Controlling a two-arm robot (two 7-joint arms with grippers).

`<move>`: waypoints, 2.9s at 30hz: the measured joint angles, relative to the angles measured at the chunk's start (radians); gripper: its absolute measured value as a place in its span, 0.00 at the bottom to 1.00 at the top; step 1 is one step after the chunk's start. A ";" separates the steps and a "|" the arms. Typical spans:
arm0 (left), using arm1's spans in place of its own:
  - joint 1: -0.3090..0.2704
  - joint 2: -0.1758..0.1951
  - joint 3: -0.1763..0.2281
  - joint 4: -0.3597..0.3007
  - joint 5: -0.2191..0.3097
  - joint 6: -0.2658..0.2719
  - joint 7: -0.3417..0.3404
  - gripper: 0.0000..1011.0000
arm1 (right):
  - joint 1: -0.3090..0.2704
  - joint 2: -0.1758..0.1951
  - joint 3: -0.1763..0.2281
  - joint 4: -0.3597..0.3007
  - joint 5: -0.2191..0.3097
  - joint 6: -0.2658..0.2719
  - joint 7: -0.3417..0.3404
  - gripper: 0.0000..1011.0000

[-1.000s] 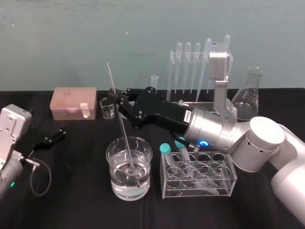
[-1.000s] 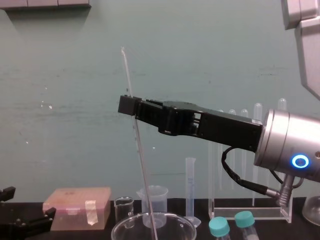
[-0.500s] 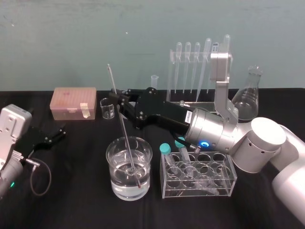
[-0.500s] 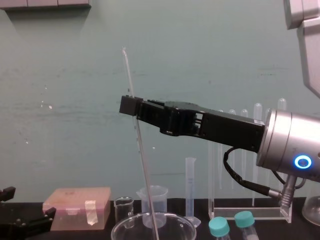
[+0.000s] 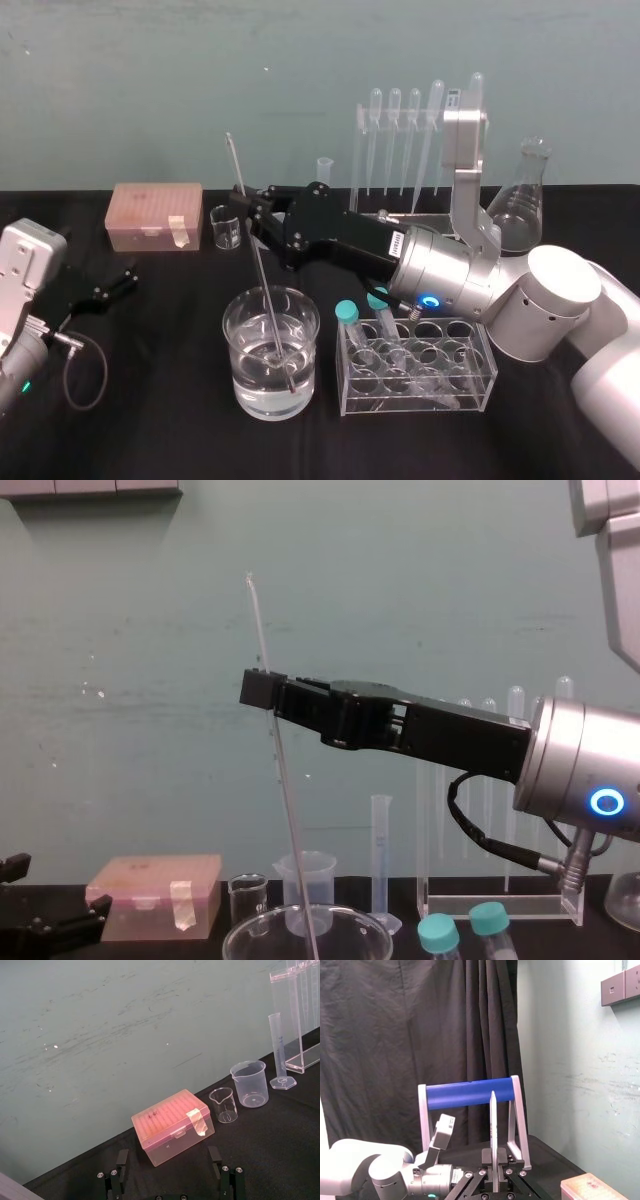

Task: Hold the thermometer with one hand and immerse one end into the beaker, then reinsert it into the test tube rack.

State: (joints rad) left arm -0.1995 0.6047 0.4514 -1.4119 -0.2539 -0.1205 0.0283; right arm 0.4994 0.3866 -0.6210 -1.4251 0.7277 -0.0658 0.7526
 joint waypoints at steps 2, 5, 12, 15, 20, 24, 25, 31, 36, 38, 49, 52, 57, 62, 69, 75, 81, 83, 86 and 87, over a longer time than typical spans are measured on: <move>0.000 0.000 0.000 0.000 0.000 0.000 0.000 1.00 | 0.000 0.000 0.000 0.001 0.000 -0.001 0.000 0.06; 0.000 0.000 0.000 0.000 0.000 0.000 0.000 1.00 | 0.000 0.000 0.000 0.001 0.000 -0.001 0.000 0.06; 0.000 0.000 0.000 0.000 0.000 0.000 0.000 1.00 | 0.000 -0.001 0.000 0.005 -0.001 -0.005 0.001 0.06; 0.000 0.000 0.000 0.000 0.000 0.000 0.000 1.00 | 0.001 -0.002 0.000 0.008 -0.002 -0.007 0.002 0.06; 0.000 0.000 0.000 0.000 0.000 0.000 0.000 1.00 | 0.002 -0.004 -0.001 0.015 -0.003 -0.009 0.004 0.06; 0.000 0.000 0.000 0.000 0.000 0.000 0.000 1.00 | 0.003 -0.005 -0.001 0.017 -0.003 -0.010 0.006 0.06; 0.000 0.000 0.000 0.000 0.000 0.000 0.000 1.00 | 0.003 -0.005 -0.001 0.017 -0.003 -0.010 0.006 0.06; 0.000 0.000 0.000 0.000 0.000 0.000 0.000 1.00 | 0.004 -0.007 -0.001 0.020 -0.003 -0.010 0.008 0.06; 0.000 0.000 0.000 0.000 0.000 0.000 0.000 1.00 | 0.006 -0.009 -0.001 0.022 -0.004 -0.011 0.008 0.06; 0.000 0.000 0.000 0.000 0.000 0.000 0.000 1.00 | 0.006 -0.010 -0.001 0.024 -0.004 -0.011 0.008 0.06; 0.000 0.000 0.000 0.000 0.000 0.000 0.000 1.00 | 0.006 -0.011 -0.001 0.025 -0.005 -0.011 0.009 0.06; 0.000 0.000 0.000 0.000 0.000 0.000 0.000 1.00 | 0.006 -0.011 -0.001 0.025 -0.004 -0.011 0.009 0.06; 0.000 0.000 0.000 0.000 0.000 0.000 0.000 1.00 | 0.013 -0.010 0.010 0.007 0.012 -0.011 0.016 0.06; 0.000 0.000 0.000 0.000 0.000 0.000 0.000 1.00 | 0.036 -0.002 0.040 -0.043 0.061 0.000 0.034 0.06; 0.000 0.000 0.000 0.000 0.000 0.000 0.000 1.00 | 0.093 0.021 0.131 -0.147 0.163 0.006 0.027 0.06; 0.000 0.000 0.000 0.000 0.000 0.000 0.000 1.00 | 0.102 0.067 0.183 -0.179 0.171 -0.021 -0.019 0.06; 0.000 0.000 0.000 0.000 0.000 0.000 0.000 1.00 | 0.043 0.146 0.235 -0.194 0.142 -0.029 -0.102 0.06; 0.000 0.000 0.000 0.000 0.000 0.000 0.000 1.00 | 0.005 0.173 0.252 -0.198 0.118 -0.041 -0.129 0.06; 0.000 0.000 0.000 0.000 0.000 0.000 0.000 1.00 | -0.056 0.203 0.270 -0.202 0.081 -0.060 -0.158 0.06; 0.000 0.000 0.000 0.000 0.000 0.000 0.000 1.00 | -0.071 0.209 0.274 -0.203 0.073 -0.065 -0.165 0.06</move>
State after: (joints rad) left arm -0.1995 0.6046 0.4514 -1.4120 -0.2539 -0.1205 0.0283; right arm 0.4280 0.5953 -0.3468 -1.6282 0.8003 -0.1307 0.5880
